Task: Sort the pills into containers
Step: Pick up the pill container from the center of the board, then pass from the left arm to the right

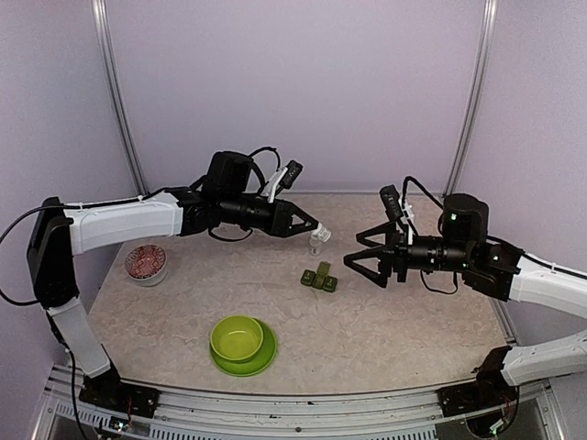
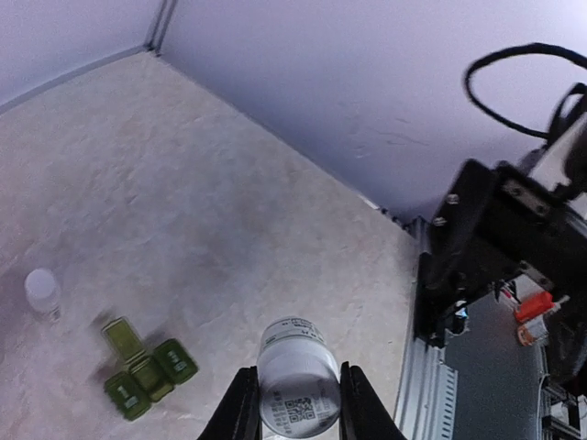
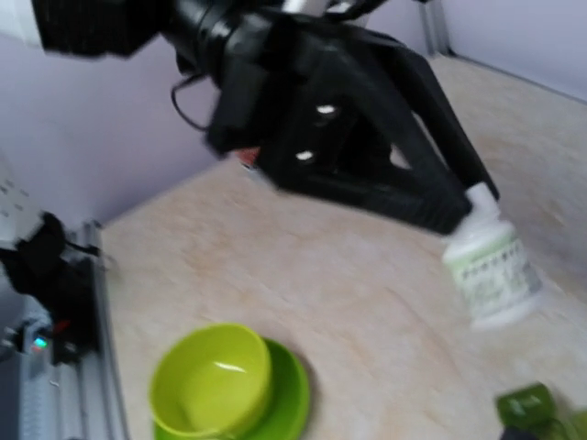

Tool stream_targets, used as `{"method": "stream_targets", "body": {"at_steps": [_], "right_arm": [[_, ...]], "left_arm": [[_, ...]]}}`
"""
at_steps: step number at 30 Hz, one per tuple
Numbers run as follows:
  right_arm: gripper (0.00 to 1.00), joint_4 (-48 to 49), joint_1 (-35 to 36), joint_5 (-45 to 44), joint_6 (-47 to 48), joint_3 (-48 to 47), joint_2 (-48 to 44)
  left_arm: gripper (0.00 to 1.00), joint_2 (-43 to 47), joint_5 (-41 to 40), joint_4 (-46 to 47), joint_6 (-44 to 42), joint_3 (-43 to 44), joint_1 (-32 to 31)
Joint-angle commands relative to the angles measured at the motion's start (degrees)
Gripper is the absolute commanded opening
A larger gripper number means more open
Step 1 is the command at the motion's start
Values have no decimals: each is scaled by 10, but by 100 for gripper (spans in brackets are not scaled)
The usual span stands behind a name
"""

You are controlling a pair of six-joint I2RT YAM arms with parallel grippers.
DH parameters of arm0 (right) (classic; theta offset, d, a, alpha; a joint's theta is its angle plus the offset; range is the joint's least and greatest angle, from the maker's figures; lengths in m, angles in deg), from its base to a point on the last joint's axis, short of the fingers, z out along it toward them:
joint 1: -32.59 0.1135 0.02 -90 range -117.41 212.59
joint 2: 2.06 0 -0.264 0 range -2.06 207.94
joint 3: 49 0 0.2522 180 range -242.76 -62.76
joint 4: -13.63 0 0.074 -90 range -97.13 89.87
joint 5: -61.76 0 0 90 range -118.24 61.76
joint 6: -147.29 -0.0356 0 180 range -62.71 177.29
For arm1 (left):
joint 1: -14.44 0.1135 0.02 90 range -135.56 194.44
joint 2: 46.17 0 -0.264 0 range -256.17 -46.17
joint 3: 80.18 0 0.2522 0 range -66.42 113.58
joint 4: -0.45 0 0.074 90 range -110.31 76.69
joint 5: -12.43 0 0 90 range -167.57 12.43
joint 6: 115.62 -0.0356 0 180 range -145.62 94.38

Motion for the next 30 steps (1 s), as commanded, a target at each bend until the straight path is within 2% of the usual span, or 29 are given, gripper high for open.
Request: {"method": "stream_targets", "body": {"at_steps": [1, 9, 19, 30], "right_arm": [[97, 81, 2, 51, -55, 15, -12], [96, 154, 2, 83, -109, 33, -28], [92, 249, 1, 118, -175, 57, -35], [71, 274, 1, 112, -202, 52, -14]], "left_arm": [[10, 50, 104, 128, 1, -23, -27], [9, 76, 159, 183, -12, -37, -60], [10, 84, 181, 237, 0, -60, -83], [10, 87, 164, 248, 2, -67, -95]]}}
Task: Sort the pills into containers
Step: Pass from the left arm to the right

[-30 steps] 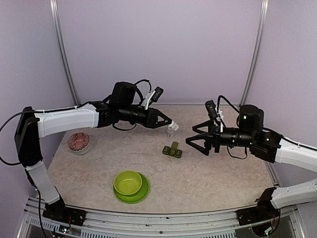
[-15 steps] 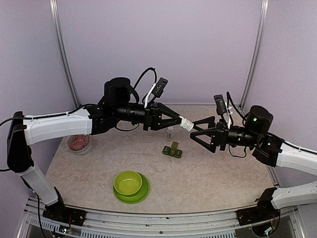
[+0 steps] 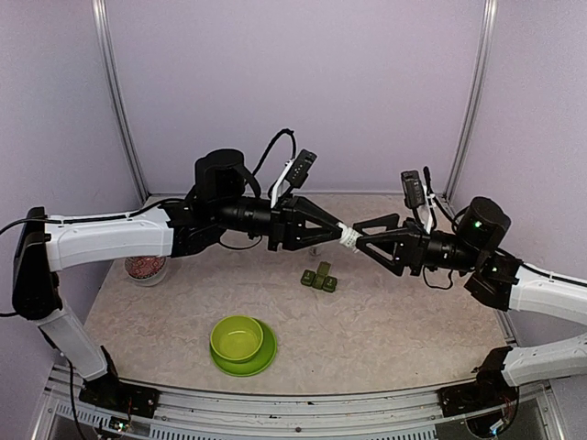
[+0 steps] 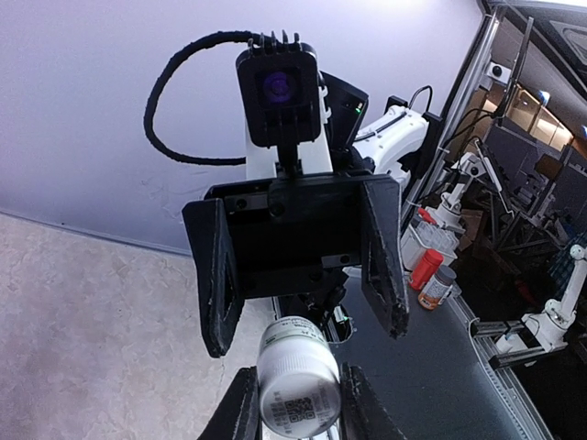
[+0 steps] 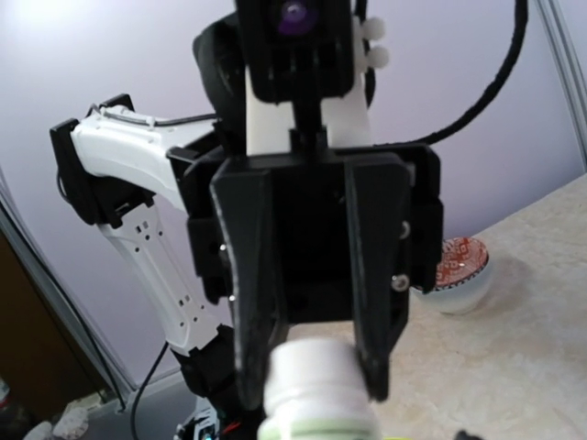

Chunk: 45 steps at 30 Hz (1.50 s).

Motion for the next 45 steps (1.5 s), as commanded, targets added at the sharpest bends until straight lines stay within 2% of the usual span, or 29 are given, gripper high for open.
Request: {"method": "stream_targets", "body": {"at_steps": [1, 9, 16, 37, 45], "right_arm": [[69, 27, 1, 0, -17, 0, 8], [63, 39, 2, 7, -33, -6, 35], [50, 46, 2, 5, -35, -4, 36], [44, 83, 5, 27, -47, -9, 56], [35, 87, 8, 32, -44, -10, 61]], "left_arm": [[10, 17, -6, 21, 1, -7, -4], [10, 12, -14, 29, 10, -8, -6], [10, 8, -14, 24, 9, -7, -6], [10, -2, -20, 9, 9, -3, -6], [10, -6, -19, 6, 12, -1, -6]]}}
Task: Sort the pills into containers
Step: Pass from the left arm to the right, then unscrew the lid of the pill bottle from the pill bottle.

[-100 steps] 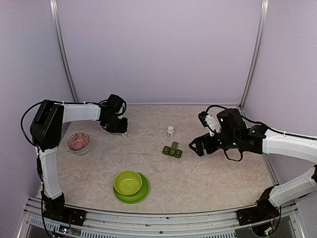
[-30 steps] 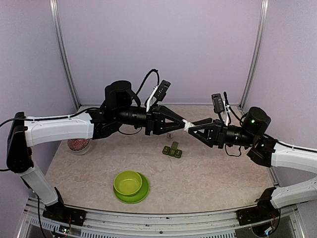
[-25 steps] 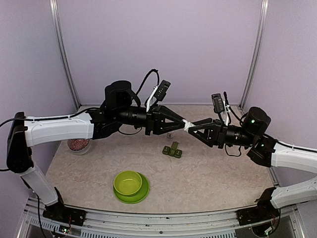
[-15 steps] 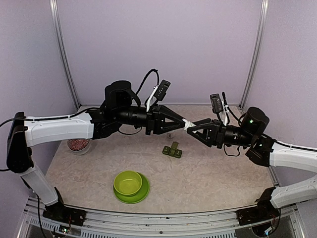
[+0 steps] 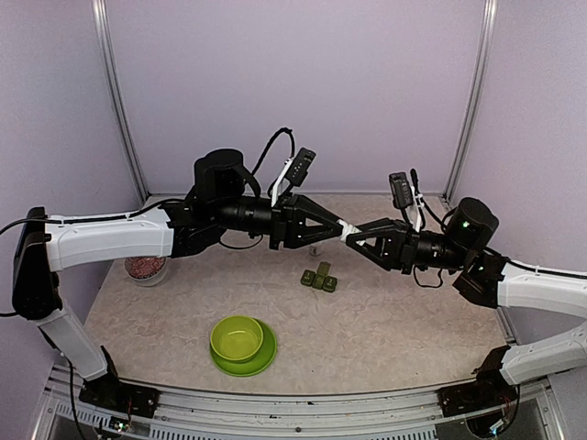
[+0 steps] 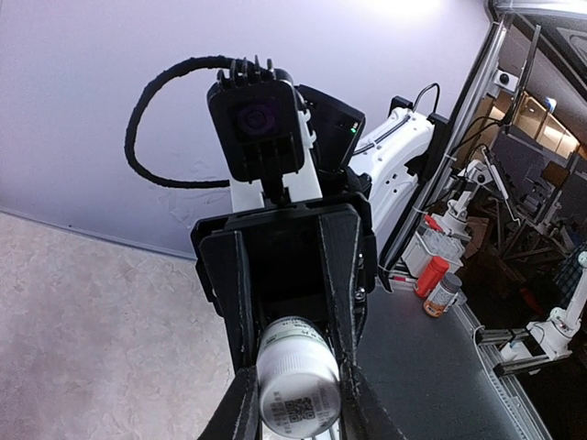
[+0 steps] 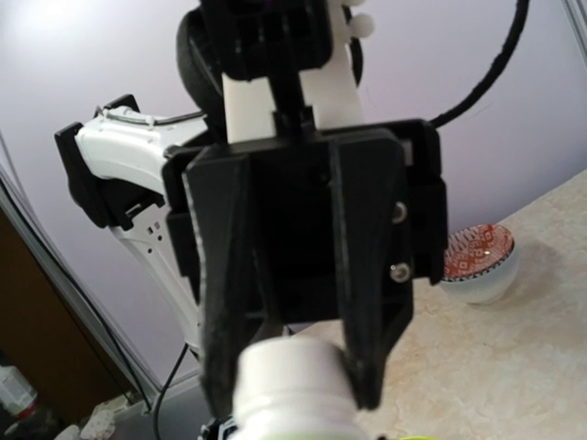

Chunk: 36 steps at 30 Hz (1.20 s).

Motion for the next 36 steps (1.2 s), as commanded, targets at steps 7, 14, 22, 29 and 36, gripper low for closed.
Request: {"method": "stream_targets", "body": {"at_steps": [7, 14, 22, 29, 36], "right_arm": [[20, 25, 6, 12, 2, -11, 5], [12, 25, 7, 9, 6, -11, 5], [8, 2, 8, 11, -14, -14, -8], [8, -17, 10, 37, -51, -12, -19], [8, -23, 12, 75, -72, -13, -14]], "left_arm": [[10, -9, -4, -4, 7, 3, -4], [13, -20, 0, -2, 23, 6, -4], [62, 16, -19, -24, -44, -11, 4], [99, 74, -26, -25, -168, -48, 15], [99, 96, -27, -8, -310, -80, 11]]}}
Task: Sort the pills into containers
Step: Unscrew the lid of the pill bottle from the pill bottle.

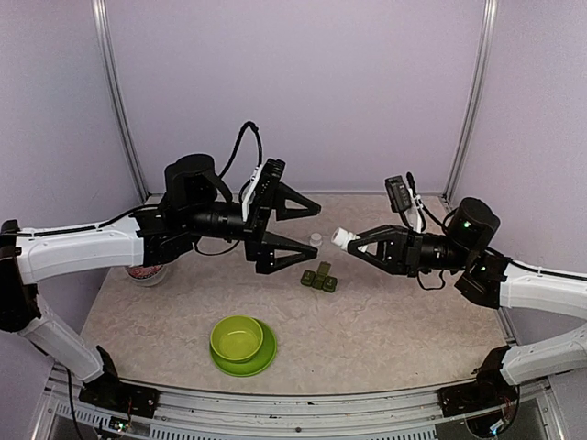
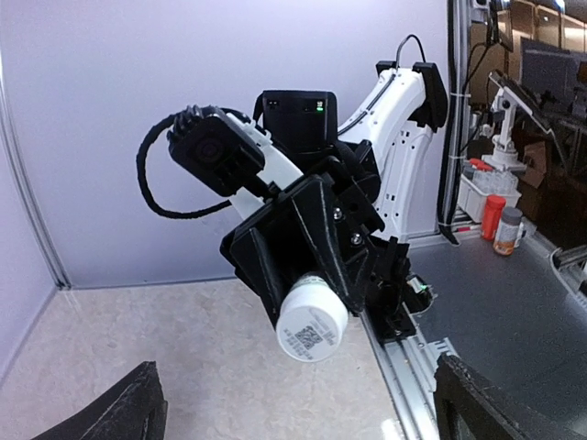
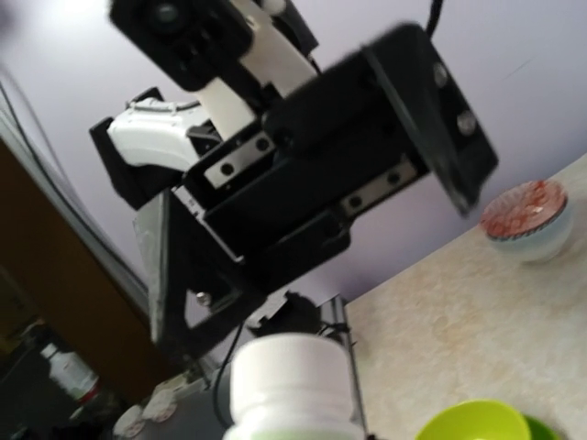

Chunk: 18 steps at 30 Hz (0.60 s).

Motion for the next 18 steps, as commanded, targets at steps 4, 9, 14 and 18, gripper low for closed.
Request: {"method": "stream_targets", "body": {"at_steps": [4, 9, 14, 18], "right_arm": [[8, -2, 9, 53, -30, -14, 8], [8, 19, 14, 79, -44, -15, 27], [9, 32, 19, 85, -49, -19, 37], [9, 35, 19, 87, -50, -21, 36]], "left_arm": [[94, -17, 6, -28, -117, 34, -7], [78, -35, 23, -51, -126, 58, -17], [64, -38, 48, -81, -146, 69, -27], [57, -35, 67, -107, -157, 72, -29]]}}
